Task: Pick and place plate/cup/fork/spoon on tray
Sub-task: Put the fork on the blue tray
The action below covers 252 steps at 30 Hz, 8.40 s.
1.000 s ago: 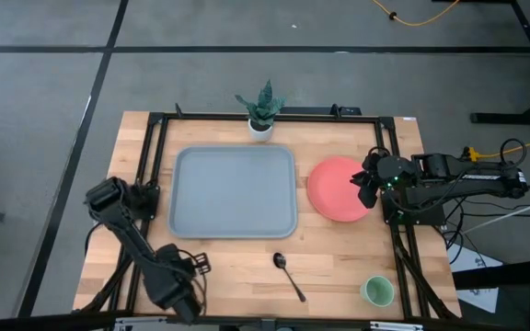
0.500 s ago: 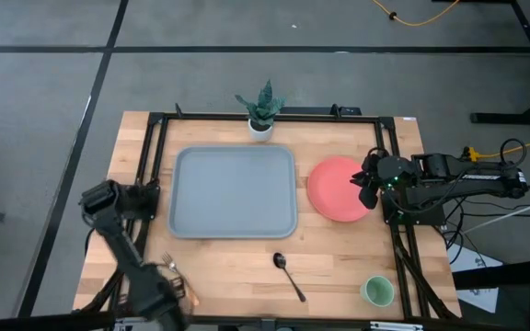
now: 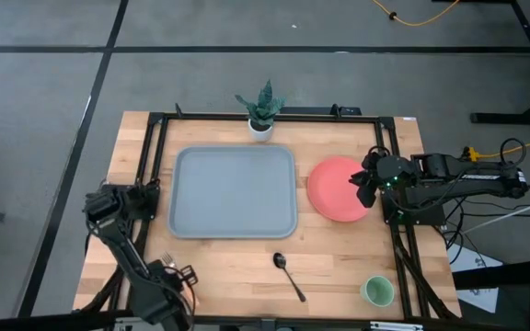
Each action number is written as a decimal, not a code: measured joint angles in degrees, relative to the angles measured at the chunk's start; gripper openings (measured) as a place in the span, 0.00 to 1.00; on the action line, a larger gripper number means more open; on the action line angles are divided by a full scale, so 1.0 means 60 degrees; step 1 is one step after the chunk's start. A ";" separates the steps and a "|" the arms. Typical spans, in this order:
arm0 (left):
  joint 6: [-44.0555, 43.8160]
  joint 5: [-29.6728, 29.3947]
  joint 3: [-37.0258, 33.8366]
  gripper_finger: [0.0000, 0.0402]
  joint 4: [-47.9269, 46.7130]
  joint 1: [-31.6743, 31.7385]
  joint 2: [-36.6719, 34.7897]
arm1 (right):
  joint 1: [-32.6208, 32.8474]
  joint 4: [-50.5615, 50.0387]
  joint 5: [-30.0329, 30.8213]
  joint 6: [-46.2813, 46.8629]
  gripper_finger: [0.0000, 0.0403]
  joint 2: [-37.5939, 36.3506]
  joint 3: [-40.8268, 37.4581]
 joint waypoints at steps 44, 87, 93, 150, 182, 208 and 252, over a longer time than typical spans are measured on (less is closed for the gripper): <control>0.1977 -0.0167 0.0003 0.28 -0.0592 0.2196 -0.0068 | 0.0000 -0.0132 0.0000 -0.0795 0.21 0.0085 0.0000; -0.0029 0.0864 -0.0011 0.28 0.0671 0.1899 0.0767 | 0.0000 -0.0082 -0.0004 -0.0474 0.21 0.0085 0.0000; -0.0053 0.0799 -0.0007 0.28 0.1054 0.1561 0.0759 | 0.0000 -0.0078 -0.0004 -0.0465 0.21 0.0082 0.0000; -0.0034 0.0372 0.0006 0.28 0.1539 0.1175 0.1621 | 0.0000 -0.0082 -0.0102 0.0000 0.21 0.0082 0.0000; 0.0475 -0.0451 0.0891 0.10 0.0491 0.1569 0.1571 | 0.0001 -0.0082 -0.0084 0.0007 0.21 0.0082 0.0000; 0.7091 -0.6534 0.1778 0.10 -0.2223 0.5935 0.0432 | 0.0003 -0.0056 -0.0076 -0.0037 0.21 0.0085 0.0000; 1.4978 -0.4378 0.1781 0.10 0.5933 0.9387 0.2318 | 0.0011 -0.0074 -0.0090 -0.0433 0.21 0.0078 0.0000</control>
